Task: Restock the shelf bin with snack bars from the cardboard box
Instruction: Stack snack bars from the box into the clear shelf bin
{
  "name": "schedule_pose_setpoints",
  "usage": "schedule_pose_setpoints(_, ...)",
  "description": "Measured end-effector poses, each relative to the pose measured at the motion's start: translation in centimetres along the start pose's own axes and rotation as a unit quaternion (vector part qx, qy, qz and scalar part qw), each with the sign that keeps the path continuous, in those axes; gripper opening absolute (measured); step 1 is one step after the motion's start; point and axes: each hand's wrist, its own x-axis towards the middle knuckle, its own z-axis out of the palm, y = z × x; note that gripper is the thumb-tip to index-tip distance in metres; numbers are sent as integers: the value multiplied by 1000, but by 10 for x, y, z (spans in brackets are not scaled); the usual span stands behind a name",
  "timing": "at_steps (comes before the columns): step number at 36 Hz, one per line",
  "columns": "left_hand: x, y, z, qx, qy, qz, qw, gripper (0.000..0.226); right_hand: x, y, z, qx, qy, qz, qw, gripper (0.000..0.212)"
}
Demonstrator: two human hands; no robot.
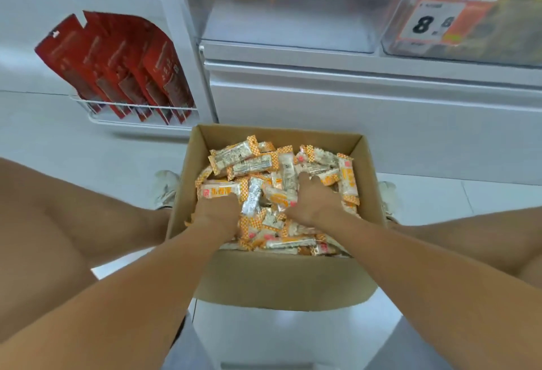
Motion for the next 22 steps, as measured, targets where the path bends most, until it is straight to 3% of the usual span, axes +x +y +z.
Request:
schedule_pose_setpoints(4,-2,-3,-10,-113,-31,12,993,71,5,-2,-2,59,-16,-7,998,52)
schedule_pose_setpoints(7,-1,-11,-17,-191,-49,9,980,63,10,2,-11,150,-69,12,986,63)
schedule_pose_setpoints(9,-1,-13,-28,-307,-22,-16,951,63,12,6,-22,212,-104,17,972,66)
schedule_pose_setpoints(11,2,-14,-45,-475,-1,-60,878,64,13,12,-36,292,-125,19,948,33)
schedule_pose_setpoints(12,4,-13,-53,-586,7,-78,807,61,13,14,-45,336,-135,18,932,21)
schedule_pose_setpoints(14,6,-9,-70,-743,-4,-88,664,45,12,20,-62,404,-160,16,901,19)
schedule_pose_setpoints(15,6,-8,-77,-781,-18,-84,618,38,11,22,-72,414,-177,18,893,18)
schedule_pose_setpoints(18,4,-3,-92,-833,-49,-79,545,37,1,25,-103,355,-238,9,904,30)
schedule_pose_setpoints(22,-3,-1,-105,-860,-90,-67,498,26,-15,27,-138,231,-310,-8,922,48)
